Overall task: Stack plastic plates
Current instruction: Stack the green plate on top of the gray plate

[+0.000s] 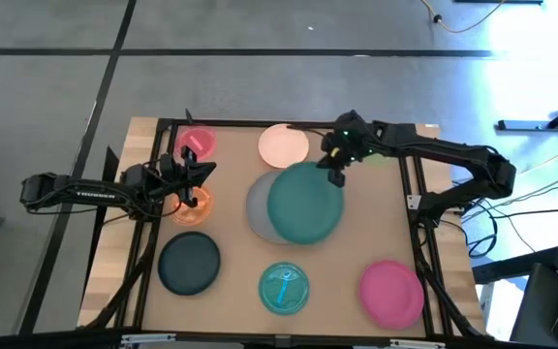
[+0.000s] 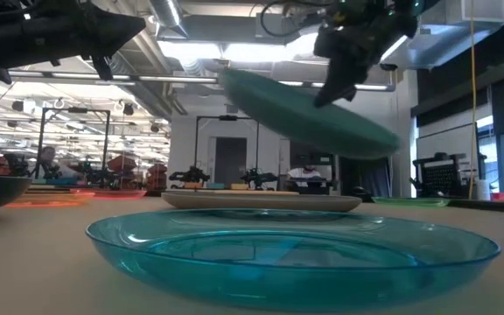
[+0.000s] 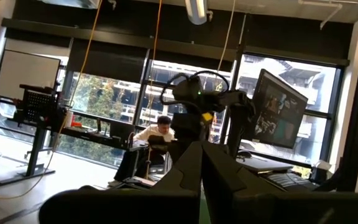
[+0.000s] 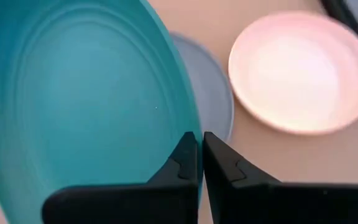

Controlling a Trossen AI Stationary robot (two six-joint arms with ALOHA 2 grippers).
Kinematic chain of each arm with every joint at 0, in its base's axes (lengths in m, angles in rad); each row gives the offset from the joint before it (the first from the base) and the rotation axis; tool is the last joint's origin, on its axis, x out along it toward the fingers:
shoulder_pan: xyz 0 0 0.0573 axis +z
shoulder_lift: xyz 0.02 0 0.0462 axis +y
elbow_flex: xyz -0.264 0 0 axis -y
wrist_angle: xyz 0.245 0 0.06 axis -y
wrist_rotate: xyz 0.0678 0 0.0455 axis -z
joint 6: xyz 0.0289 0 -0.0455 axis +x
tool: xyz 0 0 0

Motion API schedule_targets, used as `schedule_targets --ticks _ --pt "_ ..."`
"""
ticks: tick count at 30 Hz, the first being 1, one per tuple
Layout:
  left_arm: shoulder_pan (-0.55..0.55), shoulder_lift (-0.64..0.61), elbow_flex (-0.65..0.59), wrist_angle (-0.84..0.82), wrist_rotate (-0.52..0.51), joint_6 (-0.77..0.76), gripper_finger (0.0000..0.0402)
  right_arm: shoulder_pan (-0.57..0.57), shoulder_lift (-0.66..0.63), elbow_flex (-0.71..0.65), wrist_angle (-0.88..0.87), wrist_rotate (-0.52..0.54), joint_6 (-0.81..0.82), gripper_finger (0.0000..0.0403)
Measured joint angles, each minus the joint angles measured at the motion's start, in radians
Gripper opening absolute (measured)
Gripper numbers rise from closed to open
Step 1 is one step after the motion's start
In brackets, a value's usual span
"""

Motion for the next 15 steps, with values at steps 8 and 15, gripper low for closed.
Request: schedule_targets --ticks 8,15 --pt "0.0 0.0 0.0 0.0 0.0 0.0 0.0002 0.0 0.164 0.0 0.166 0.009 0.059 0.0001" --pt "0.0 0.0 0.0 0.0 0.0 0.006 0.0002 0.0 0.288 0.0 0.218 0.017 0.058 0.0001"
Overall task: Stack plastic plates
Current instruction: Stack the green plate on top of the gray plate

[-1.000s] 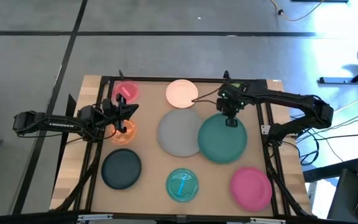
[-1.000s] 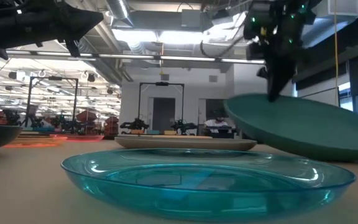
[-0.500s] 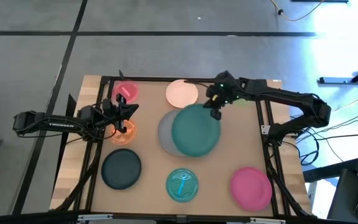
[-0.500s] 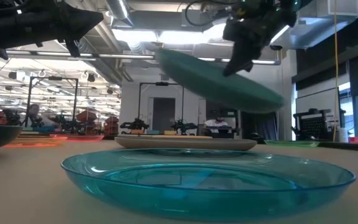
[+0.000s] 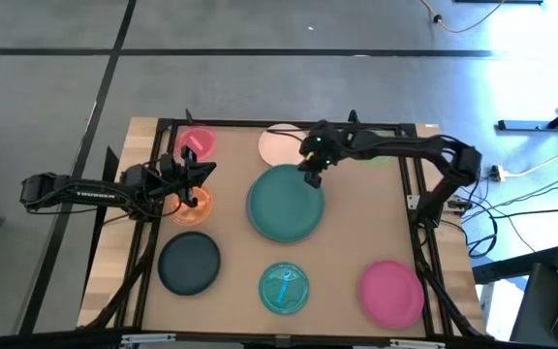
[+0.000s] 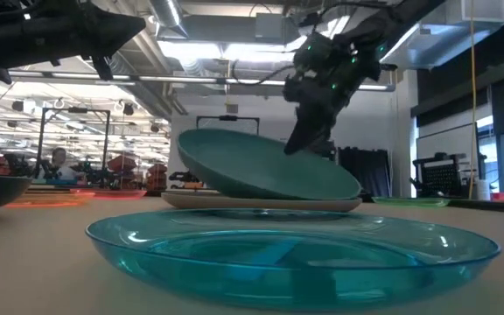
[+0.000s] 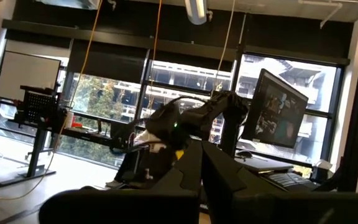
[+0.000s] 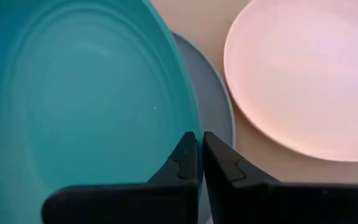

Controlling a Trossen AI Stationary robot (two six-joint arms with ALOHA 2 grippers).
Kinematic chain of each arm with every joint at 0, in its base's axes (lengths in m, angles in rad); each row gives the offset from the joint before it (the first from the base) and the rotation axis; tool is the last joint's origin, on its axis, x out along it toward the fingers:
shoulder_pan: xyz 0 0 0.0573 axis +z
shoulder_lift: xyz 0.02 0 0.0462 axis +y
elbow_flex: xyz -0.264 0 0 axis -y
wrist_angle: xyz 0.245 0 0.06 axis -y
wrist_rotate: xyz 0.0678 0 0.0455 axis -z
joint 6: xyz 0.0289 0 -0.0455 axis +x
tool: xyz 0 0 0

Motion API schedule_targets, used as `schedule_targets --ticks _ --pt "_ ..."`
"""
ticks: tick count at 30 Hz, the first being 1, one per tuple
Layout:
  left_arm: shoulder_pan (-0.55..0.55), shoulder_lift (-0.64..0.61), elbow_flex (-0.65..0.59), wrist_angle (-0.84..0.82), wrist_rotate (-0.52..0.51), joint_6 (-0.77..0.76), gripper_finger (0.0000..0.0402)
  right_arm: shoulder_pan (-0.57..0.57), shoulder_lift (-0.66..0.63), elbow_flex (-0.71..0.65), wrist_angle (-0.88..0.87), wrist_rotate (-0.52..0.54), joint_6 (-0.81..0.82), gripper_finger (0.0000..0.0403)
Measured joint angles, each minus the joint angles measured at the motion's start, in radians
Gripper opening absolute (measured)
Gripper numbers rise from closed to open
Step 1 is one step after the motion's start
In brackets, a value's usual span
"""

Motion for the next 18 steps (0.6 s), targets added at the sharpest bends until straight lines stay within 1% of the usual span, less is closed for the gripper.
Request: schedule_targets --ticks 6,9,12,14,18 --pt "0.0 0.0 0.0 0.0 0.0 0.001 0.0002 0.0 0.057 0.0 0.053 0.036 0.001 0.0001" --pt "0.0 0.0 0.0 0.0 0.0 0.001 0.0002 0.001 0.072 0.0 0.072 0.036 0.001 0.0012" --pt "0.0 0.0 0.0 0.0 0.0 0.001 0.0002 0.001 0.079 0.0 0.094 0.044 0.016 0.0038" --pt "0.0 0.0 0.0 0.0 0.0 0.002 0.0002 0.001 0.087 0.001 0.124 0.055 0.019 0.006" --pt "0.0 0.0 0.0 -0.01 0.002 0.026 0.0002 0.001 0.087 -0.001 0.123 0.071 0.006 0.0106"
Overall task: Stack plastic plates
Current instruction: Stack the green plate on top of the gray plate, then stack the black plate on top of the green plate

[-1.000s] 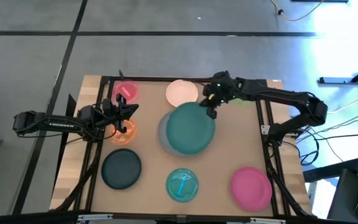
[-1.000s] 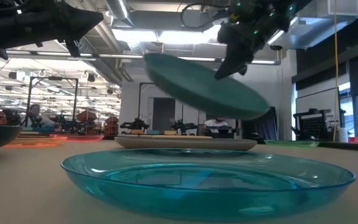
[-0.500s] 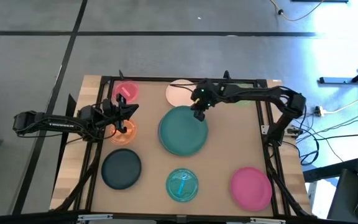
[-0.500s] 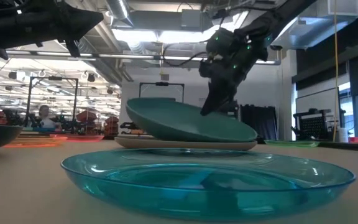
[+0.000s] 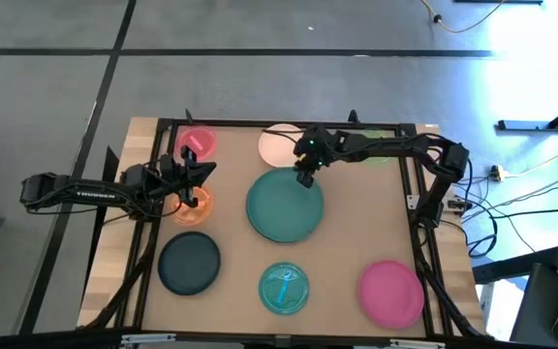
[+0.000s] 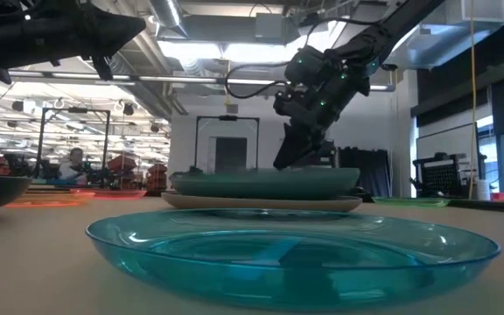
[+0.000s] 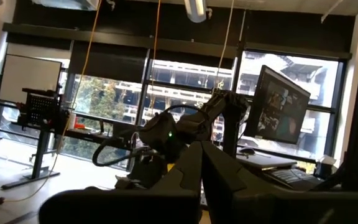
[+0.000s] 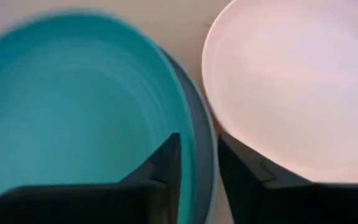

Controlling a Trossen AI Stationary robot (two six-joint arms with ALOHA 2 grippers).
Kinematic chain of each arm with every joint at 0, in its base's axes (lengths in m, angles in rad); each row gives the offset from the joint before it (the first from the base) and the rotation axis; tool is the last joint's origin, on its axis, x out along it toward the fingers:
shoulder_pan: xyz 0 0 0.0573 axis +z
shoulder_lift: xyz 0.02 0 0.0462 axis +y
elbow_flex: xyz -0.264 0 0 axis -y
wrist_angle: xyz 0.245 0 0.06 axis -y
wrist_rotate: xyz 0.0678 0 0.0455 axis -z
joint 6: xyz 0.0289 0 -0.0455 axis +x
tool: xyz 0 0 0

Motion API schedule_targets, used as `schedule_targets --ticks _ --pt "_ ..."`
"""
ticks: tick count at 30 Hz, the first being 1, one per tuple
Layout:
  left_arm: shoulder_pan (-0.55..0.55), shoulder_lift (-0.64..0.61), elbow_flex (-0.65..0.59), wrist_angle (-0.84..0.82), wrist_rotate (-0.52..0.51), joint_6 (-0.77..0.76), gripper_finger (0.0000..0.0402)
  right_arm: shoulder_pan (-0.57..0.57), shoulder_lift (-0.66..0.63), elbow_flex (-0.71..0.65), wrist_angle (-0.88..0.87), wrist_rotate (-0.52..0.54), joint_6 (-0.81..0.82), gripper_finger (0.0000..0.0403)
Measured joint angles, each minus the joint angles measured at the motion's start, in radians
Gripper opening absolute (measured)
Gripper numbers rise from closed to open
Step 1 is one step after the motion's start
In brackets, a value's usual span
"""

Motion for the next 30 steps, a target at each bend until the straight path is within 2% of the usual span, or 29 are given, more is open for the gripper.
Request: schedule_targets --ticks 3,6,10,14,18,25,30 --pt "0.0 0.0 0.0 -0.015 0.01 0.003 0.0002 0.0 -0.033 0.0 -0.012 -0.032 -0.03 0.0132" --pt "-0.002 0.0 0.005 -0.019 0.043 0.016 0.0002 0.026 -0.094 0.0 -0.032 -0.118 -0.044 0.0145" --pt "-0.04 0.027 0.083 -0.148 0.052 0.072 0.0002 0.131 -0.178 -0.04 -0.044 -0.125 -0.095 0.0145" --pt "-0.114 0.116 0.225 -0.353 0.02 0.131 0.0002 0.257 -0.266 -0.158 0.047 -0.061 -0.104 0.014" --pt "-0.191 0.234 0.35 -0.485 -0.044 0.192 0.0002 0.386 -0.34 -0.316 0.232 0.003 -0.071 0.0139" --pt "-0.255 0.371 0.479 -0.501 -0.046 0.317 0.0002 0.618 -0.388 -0.507 0.496 0.149 -0.015 0.0138" --pt "-0.255 0.4 0.548 -0.527 -0.094 0.261 0.0002 0.716 -0.382 -0.524 0.509 0.255 -0.013 0.0138"
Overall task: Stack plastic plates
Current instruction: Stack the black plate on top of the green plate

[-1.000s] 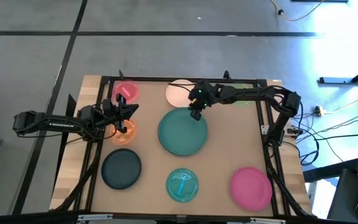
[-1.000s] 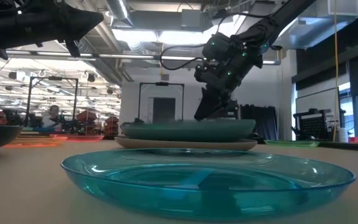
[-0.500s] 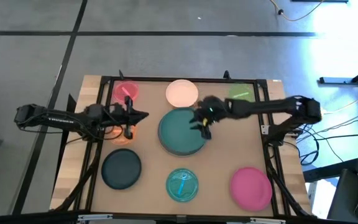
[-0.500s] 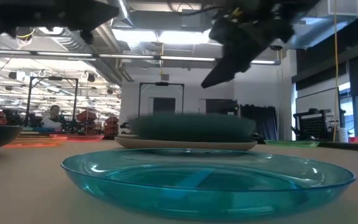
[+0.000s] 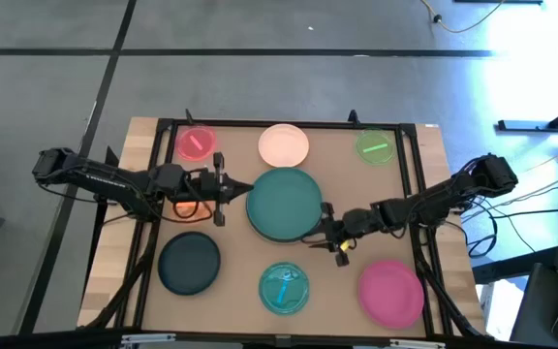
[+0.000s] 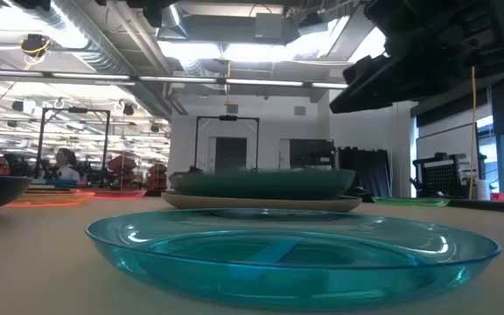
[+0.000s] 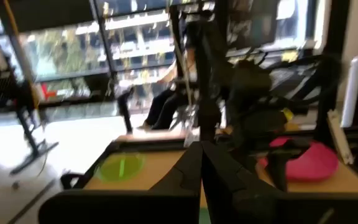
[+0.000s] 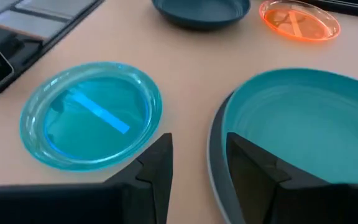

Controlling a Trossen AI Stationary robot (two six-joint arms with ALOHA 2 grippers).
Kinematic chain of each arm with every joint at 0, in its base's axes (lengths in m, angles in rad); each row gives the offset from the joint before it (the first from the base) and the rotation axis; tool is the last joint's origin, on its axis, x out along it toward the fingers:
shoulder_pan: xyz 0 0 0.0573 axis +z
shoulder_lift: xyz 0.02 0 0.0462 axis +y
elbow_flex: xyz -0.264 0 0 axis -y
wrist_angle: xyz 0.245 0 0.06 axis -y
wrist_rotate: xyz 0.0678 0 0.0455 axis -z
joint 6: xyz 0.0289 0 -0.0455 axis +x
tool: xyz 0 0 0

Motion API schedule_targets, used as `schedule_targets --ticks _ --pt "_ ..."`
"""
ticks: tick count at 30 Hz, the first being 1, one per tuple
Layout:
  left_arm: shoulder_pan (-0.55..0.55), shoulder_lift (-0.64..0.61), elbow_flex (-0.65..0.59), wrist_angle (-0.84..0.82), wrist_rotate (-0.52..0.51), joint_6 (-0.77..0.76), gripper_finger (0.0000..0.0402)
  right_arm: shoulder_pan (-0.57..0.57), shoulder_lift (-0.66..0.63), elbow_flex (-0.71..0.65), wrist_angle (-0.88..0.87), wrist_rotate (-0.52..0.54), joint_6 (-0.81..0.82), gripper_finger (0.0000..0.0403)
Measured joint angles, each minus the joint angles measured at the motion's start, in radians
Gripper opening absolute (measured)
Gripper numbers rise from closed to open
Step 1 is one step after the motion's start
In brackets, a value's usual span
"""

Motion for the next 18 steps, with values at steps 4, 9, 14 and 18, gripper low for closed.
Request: schedule_targets --ticks 4,9,14,18 --pt "0.0 0.007 0.095 -0.283 -0.002 -0.065 0.0027 0.019 0.0 0.0 0.032 0.025 -0.004 0.0138" --pt "-0.008 0.031 0.221 -0.705 -0.005 -0.22 0.0096 0.016 0.0 0.0 0.032 0.017 0.001 0.0138" --pt "-0.009 0.036 0.247 -1.009 0.036 -0.352 0.0148 0.017 0.0 0.0 -0.002 0.015 0.05 0.0138" --pt "-0.023 0.036 0.215 -1.166 0.09 -0.412 0.0157 0.017 0.0 0.0 0.003 0.031 0.05 0.0138"
